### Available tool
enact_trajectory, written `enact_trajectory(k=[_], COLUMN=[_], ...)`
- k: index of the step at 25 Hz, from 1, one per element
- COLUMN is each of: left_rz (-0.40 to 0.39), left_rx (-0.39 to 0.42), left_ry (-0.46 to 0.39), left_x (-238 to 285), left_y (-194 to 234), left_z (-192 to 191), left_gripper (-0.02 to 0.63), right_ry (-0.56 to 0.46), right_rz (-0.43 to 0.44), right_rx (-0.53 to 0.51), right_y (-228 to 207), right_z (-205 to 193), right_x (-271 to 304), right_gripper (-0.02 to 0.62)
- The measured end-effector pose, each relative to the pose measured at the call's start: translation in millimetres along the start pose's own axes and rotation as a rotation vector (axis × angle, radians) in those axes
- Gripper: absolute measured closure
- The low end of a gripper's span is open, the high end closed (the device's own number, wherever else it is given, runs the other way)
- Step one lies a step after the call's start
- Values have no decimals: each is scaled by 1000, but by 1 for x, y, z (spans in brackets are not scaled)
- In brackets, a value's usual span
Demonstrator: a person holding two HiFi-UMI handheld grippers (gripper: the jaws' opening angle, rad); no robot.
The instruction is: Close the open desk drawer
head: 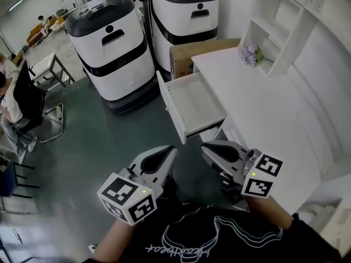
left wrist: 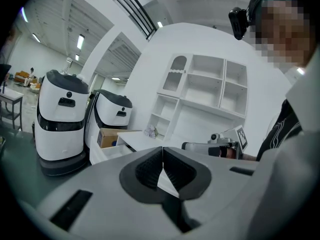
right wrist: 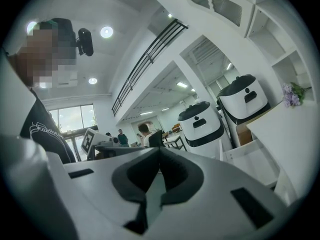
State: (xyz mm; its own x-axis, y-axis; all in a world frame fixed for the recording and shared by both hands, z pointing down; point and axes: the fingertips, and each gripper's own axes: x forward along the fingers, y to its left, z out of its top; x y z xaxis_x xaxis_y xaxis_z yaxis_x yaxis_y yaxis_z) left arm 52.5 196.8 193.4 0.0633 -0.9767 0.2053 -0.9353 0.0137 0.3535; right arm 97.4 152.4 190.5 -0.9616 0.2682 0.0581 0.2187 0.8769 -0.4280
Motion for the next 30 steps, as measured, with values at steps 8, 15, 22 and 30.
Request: enact_trajectory(k=[8,15,22,30], left_rz=[-34,-99,-159,-206], left_rx=[12,-7,25,25], left_ry=[65,138,230,314], left_x=[41,89,129,163], left_y=[57,119,173,224], left_z=[9,18,10,-16], left_gripper=[601,601,600,601], right_ry=[-14,-22,-28,-36], right_rz=[-81,-166,-258,-354], right_rx=[39,90,155,222], right_y=[-55,-109,-155,-196], right_z=[13,25,21,4], right_x=[30,70,103,124], right_gripper=[589,589,589,589])
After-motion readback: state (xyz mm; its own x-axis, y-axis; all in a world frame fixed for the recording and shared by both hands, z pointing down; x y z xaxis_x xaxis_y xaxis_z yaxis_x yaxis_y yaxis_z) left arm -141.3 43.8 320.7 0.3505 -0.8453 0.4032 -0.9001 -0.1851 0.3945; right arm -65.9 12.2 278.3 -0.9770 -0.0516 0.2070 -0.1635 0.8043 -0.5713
